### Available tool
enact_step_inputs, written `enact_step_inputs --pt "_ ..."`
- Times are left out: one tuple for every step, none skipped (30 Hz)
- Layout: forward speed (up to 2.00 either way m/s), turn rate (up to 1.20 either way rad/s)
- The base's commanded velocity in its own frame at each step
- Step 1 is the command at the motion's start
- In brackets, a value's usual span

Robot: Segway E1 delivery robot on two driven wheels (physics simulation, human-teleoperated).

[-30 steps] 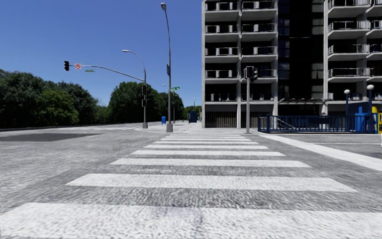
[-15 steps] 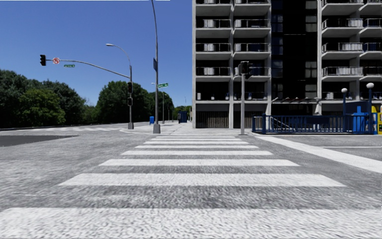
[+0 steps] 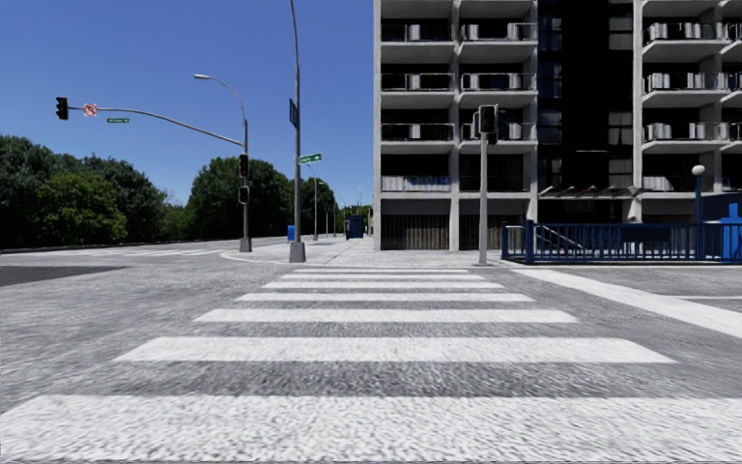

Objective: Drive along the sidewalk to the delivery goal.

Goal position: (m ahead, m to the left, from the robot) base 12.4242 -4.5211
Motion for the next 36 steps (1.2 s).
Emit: enact_step_inputs --pt "2.0 0.0" --pt "2.0 0.0" --pt "2.0 0.0" --pt "2.0 0.0" --pt "2.0 0.0" --pt "2.0 0.0" --pt "2.0 0.0" --pt "2.0 0.0" --pt "2.0 0.0" --pt "2.0 0.0" --pt "2.0 0.0" --pt "2.0 0.0" --pt "2.0 0.0" --pt "2.0 0.0" --pt "2.0 0.0" --pt "2.0 0.0" --pt "2.0 0.0" --pt "2.0 0.0" --pt "2.0 0.0" --pt "2.0 0.0" --pt "2.0 0.0" --pt "2.0 0.0" --pt "2.0 0.0" --pt "2.0 0.0" --pt "2.0 0.0" --pt "2.0 0.0" --pt "2.0 0.0" --pt "2.0 0.0" --pt "2.0 0.0" --pt "2.0 0.0" --pt "2.0 0.0" --pt "2.0 0.0" --pt "2.0 0.0" --pt "2.0 0.0" --pt "2.0 0.0" --pt "2.0 0.0"
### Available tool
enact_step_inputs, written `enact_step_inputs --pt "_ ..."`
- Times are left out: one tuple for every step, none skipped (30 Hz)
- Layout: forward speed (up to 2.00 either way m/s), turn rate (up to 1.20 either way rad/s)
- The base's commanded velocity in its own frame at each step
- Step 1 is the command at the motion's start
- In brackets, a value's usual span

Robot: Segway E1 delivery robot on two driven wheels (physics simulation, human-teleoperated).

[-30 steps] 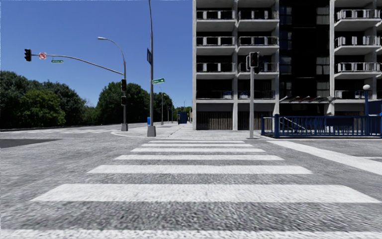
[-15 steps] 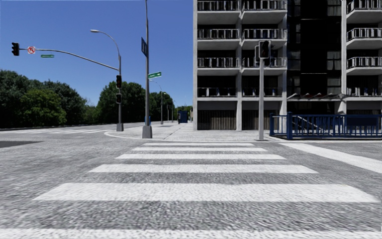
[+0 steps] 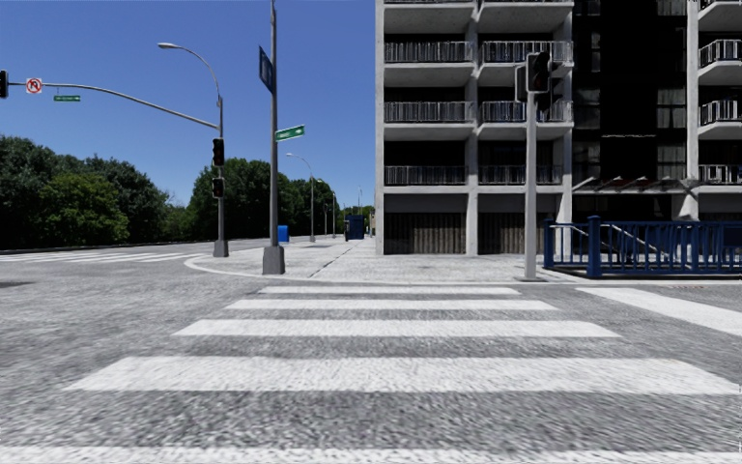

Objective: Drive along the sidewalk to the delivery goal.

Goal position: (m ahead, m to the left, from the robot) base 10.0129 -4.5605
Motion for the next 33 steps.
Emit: enact_step_inputs --pt "2.0 0.0" --pt "2.0 0.0" --pt "2.0 0.0" --pt "2.0 0.0" --pt "2.0 0.0" --pt "2.0 0.0" --pt "2.0 0.0" --pt "2.0 0.0" --pt "2.0 0.0" --pt "2.0 0.0" --pt "2.0 0.0" --pt "2.0 0.0" --pt "2.0 0.0" --pt "2.0 0.0" --pt "2.0 0.0" --pt "2.0 0.0" --pt "2.0 0.0" --pt "2.0 0.0" --pt "2.0 0.0" --pt "2.0 0.0" --pt "2.0 0.0" --pt "2.0 0.0" --pt "2.0 0.0" --pt "2.0 0.0" --pt "2.0 0.0" --pt "2.0 0.0" --pt "2.0 0.0" --pt "2.0 0.0" --pt "2.0 0.0" --pt "2.0 0.0" --pt "2.0 0.0" --pt "2.0 0.0" --pt "2.0 0.0"
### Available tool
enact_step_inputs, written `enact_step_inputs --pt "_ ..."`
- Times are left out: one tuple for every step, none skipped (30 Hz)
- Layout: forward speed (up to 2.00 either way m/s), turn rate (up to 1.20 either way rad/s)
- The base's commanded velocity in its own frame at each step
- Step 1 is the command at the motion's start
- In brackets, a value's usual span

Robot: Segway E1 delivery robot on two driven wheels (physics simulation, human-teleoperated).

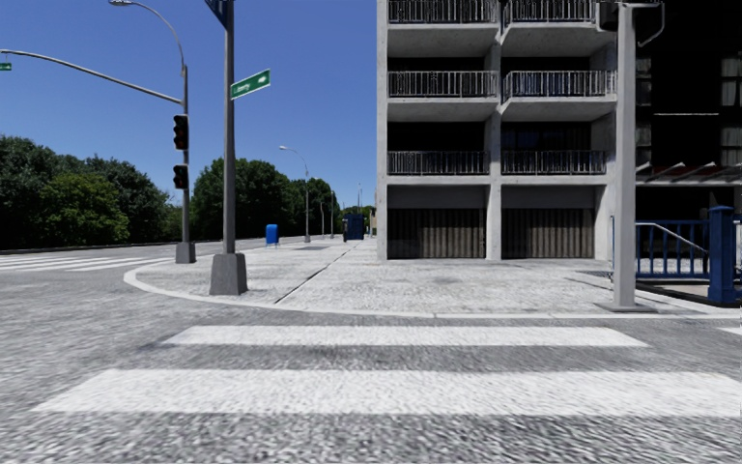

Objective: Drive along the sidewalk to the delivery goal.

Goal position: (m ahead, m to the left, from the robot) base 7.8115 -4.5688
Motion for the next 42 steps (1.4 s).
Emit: enact_step_inputs --pt "2.0 0.0" --pt "2.0 0.0" --pt "2.0 0.0" --pt "2.0 0.0" --pt "2.0 0.0" --pt "2.0 0.0" --pt "2.0 0.0" --pt "2.0 0.0" --pt "2.0 0.0" --pt "2.0 0.0" --pt "1.89 0.0" --pt "1.89 0.0" --pt "1.74 0.0" --pt "1.53 0.0" --pt "1.44 0.0" --pt "1.41 0.0" --pt "1.4 0.0" --pt "1.39 0.0" --pt "1.39 0.0" --pt "1.39 0.0" --pt "1.39 0.0" --pt "1.39 0.0" --pt "1.39 0.0" --pt "1.39 0.0" --pt "1.39 0.0" --pt "1.39 0.0" --pt "1.37 0.0" --pt "1.25 0.0" --pt "1.13 0.0" --pt "1.1 0.0" --pt "1.09 0.0" --pt "1.09 0.0" --pt "1.09 0.0" --pt "1.09 0.0" --pt "1.09 0.0" --pt "1.09 0.0" --pt "1.09 0.0" --pt "1.09 0.0" --pt "1.09 0.0" --pt "1.09 0.0" --pt "1.09 -0.15" --pt "1.09 -0.15"
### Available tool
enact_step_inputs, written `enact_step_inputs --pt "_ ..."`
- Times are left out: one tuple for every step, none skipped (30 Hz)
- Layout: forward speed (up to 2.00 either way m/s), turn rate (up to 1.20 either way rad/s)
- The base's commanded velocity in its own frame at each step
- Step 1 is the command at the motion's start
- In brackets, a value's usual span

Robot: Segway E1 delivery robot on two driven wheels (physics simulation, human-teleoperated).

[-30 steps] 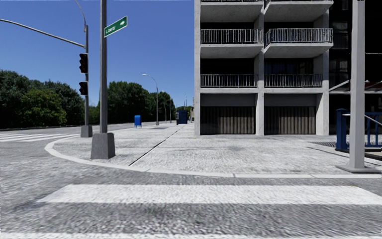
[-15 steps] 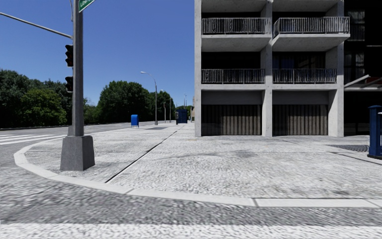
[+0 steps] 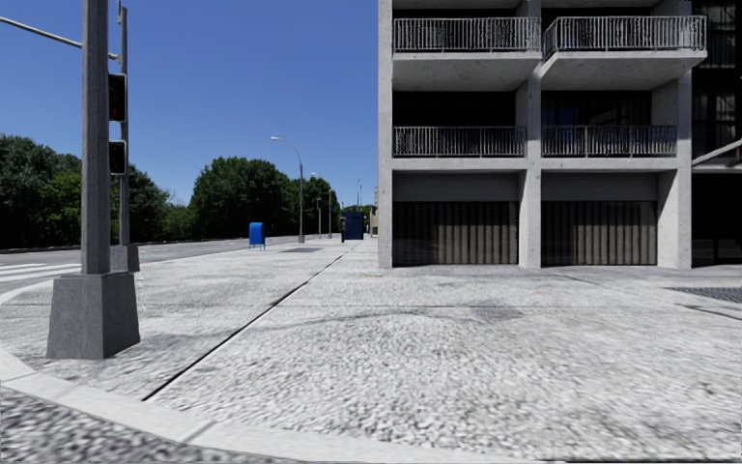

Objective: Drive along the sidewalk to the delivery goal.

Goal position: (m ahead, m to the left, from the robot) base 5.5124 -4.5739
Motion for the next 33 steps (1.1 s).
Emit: enact_step_inputs --pt "1.09 -0.19" --pt "1.09 -0.2" --pt "1.09 -0.2" --pt "1.09 -0.2" --pt "1.09 -0.24" --pt "1.09 -0.28" --pt "1.09 -0.29" --pt "1.09 -0.29" --pt "1.09 -0.29" --pt "1.09 -0.3" --pt "1.09 -0.3" --pt "1.09 -0.3" --pt "1.09 -0.3" --pt "1.09 -0.3" --pt "1.09 -0.3" --pt "1.09 -0.3" --pt "1.09 -0.3" --pt "1.09 -0.3" --pt "1.09 -0.3" --pt "1.09 -0.3" --pt "1.09 -0.3" --pt "1.09 -0.3" --pt "1.09 -0.3" --pt "1.09 -0.31" --pt "1.09 -0.32" --pt "1.09 -0.35" --pt "1.09 -0.38" --pt "1.09 -0.42" --pt "1.09 -0.43" --pt "1.09 -0.43" --pt "1.09 -0.43" --pt "1.09 -0.43" --pt "1.09 -0.43"
